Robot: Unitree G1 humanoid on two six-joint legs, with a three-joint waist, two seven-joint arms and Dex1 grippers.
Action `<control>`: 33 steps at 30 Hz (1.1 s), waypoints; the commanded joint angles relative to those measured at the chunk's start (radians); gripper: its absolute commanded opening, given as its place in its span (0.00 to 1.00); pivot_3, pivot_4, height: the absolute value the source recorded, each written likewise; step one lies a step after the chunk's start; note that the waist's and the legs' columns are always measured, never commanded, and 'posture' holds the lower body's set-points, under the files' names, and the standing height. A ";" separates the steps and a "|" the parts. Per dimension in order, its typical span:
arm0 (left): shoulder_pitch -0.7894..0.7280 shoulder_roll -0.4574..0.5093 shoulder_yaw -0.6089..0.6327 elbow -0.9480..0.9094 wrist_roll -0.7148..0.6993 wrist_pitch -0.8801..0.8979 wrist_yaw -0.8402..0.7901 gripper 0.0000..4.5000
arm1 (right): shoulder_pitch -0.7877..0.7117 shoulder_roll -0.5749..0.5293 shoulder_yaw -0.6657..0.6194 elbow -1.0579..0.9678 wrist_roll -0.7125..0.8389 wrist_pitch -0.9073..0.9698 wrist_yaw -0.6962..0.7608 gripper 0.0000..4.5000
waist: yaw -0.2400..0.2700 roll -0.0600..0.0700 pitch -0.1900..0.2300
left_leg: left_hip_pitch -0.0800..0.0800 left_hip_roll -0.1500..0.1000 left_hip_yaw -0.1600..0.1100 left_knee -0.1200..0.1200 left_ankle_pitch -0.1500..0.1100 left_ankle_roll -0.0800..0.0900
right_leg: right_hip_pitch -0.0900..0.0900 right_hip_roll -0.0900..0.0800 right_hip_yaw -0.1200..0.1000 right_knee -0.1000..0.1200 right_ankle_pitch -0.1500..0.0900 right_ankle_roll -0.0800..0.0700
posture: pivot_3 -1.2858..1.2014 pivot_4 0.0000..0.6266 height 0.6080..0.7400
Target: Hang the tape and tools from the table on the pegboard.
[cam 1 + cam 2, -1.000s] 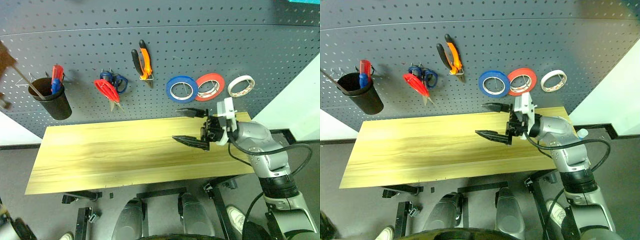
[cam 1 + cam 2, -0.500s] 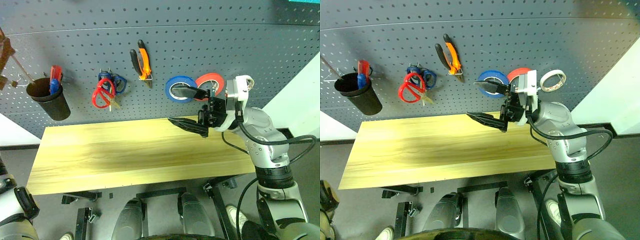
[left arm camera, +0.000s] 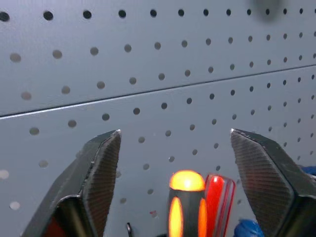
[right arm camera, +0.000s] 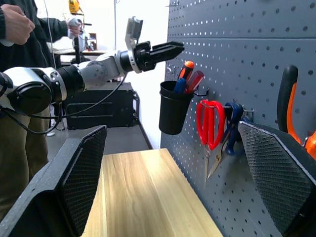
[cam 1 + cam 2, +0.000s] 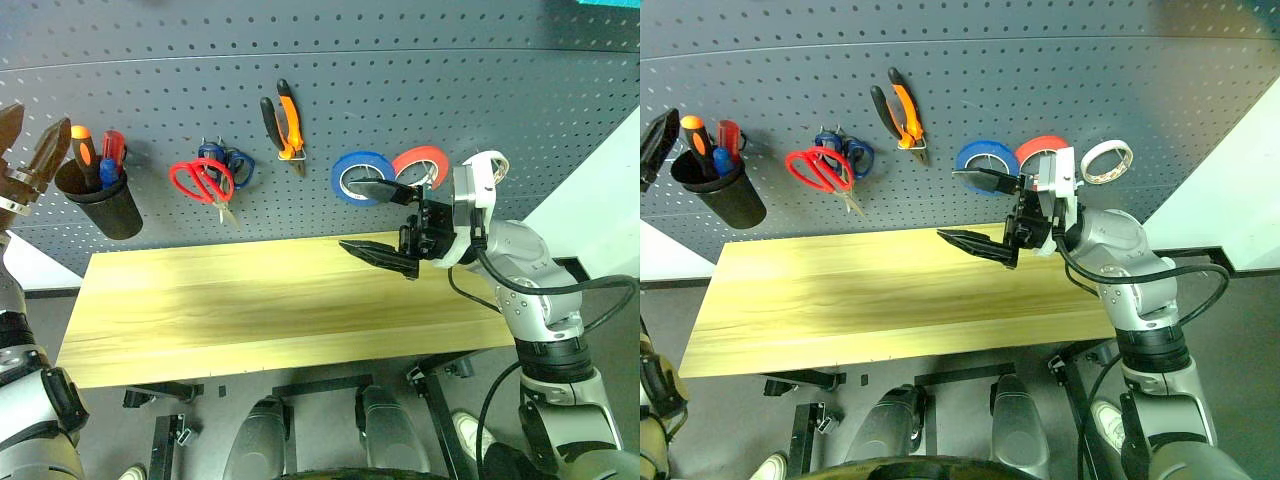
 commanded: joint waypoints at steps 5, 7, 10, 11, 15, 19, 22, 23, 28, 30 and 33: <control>0.406 -0.016 0.123 -0.570 -0.162 0.193 -0.038 0.78 | 0.122 -0.063 -0.029 -0.017 -0.049 -0.049 0.031 1.00 | -0.003 0.000 0.000 | 0.000 0.000 0.000 -0.001 0.000 0.000 | -0.001 0.000 0.000 0.000 0.000 0.000 | 0.50 0.17 0.94; 0.587 -0.035 0.116 -0.719 -0.140 0.224 -0.047 0.78 | 0.163 -0.081 -0.031 -0.006 -0.069 -0.069 0.045 1.00 | -0.004 0.002 -0.001 | 0.000 0.001 0.002 -0.002 -0.001 0.001 | 0.000 -0.001 0.002 -0.001 0.000 0.000 | 0.50 0.18 0.94; 0.782 -0.084 0.069 -0.856 -0.061 0.208 -0.039 0.78 | 0.222 -0.104 -0.025 0.015 -0.117 -0.112 0.060 1.00 | 0.002 0.002 -0.002 | 0.000 0.001 0.003 -0.001 -0.001 0.001 | -0.001 0.000 0.002 -0.001 -0.001 -0.001 | 0.51 0.18 0.94; 0.837 -0.112 0.035 -0.878 -0.009 0.183 -0.029 0.78 | 0.249 -0.112 -0.020 0.036 -0.150 -0.144 0.066 1.00 | 0.005 0.001 -0.002 | 0.001 0.001 0.003 -0.001 -0.001 0.001 | -0.001 0.000 0.002 -0.001 -0.002 -0.004 | 0.51 0.18 0.94; 0.919 -0.239 -0.093 -0.838 0.164 0.049 0.033 0.78 | 0.328 -0.125 -0.010 0.127 -0.256 -0.271 0.074 1.00 | 0.009 0.005 -0.015 | 0.002 0.001 0.003 0.003 -0.001 0.001 | 0.005 0.000 0.002 -0.005 -0.004 -0.003 | 0.51 0.18 0.94; 0.949 -0.344 -0.210 -0.741 0.317 -0.105 0.087 0.78 | 0.394 -0.121 -0.021 0.256 -0.357 -0.407 0.037 1.00 | 0.006 0.004 -0.024 | 0.002 0.001 0.005 0.004 -0.001 0.001 | 0.006 -0.001 0.002 -0.005 -0.004 -0.003 | 0.51 0.17 0.94; 0.967 -0.399 -0.264 -0.672 0.384 -0.204 0.131 0.78 | 0.429 -0.109 -0.038 0.353 -0.393 -0.484 0.002 1.00 | 0.004 0.005 -0.029 | 0.002 0.001 0.005 0.002 -0.001 0.001 | 0.005 -0.001 0.002 -0.005 -0.003 -0.004 | 0.50 0.16 0.94; 0.969 -0.415 -0.276 -0.642 0.407 -0.234 0.154 0.78 | 0.437 -0.101 -0.049 0.389 -0.403 -0.513 -0.023 1.00 | 0.003 0.005 -0.030 | 0.002 0.001 0.005 0.002 -0.001 0.001 | 0.005 -0.001 0.002 -0.005 -0.003 -0.005 | 0.50 0.16 0.94; 1.030 -0.479 -0.332 -0.512 0.466 -0.358 0.223 0.78 | 0.543 -0.084 -0.123 0.523 -0.417 -0.637 -0.109 1.00 | 0.004 0.011 -0.043 | 0.002 0.001 0.006 0.002 -0.001 0.002 | 0.005 -0.001 0.002 -0.004 -0.005 -0.001 | 0.50 0.16 0.94; 1.043 -0.482 -0.342 -0.483 0.463 -0.383 0.238 0.78 | 0.567 -0.081 -0.136 0.538 -0.414 -0.653 -0.123 1.00 | 0.003 0.011 -0.044 | 0.002 0.001 0.006 0.002 -0.001 0.002 | 0.005 -0.001 0.002 -0.004 -0.006 -0.001 | 0.50 0.16 0.94; 1.043 -0.480 -0.352 -0.449 0.459 -0.405 0.258 0.78 | 0.574 -0.073 -0.145 0.571 -0.415 -0.673 -0.140 1.00 | -0.001 0.013 -0.048 | 0.002 0.001 0.005 0.003 -0.002 0.001 | 0.005 -0.001 0.002 -0.004 -0.006 -0.001 | 0.49 0.16 0.94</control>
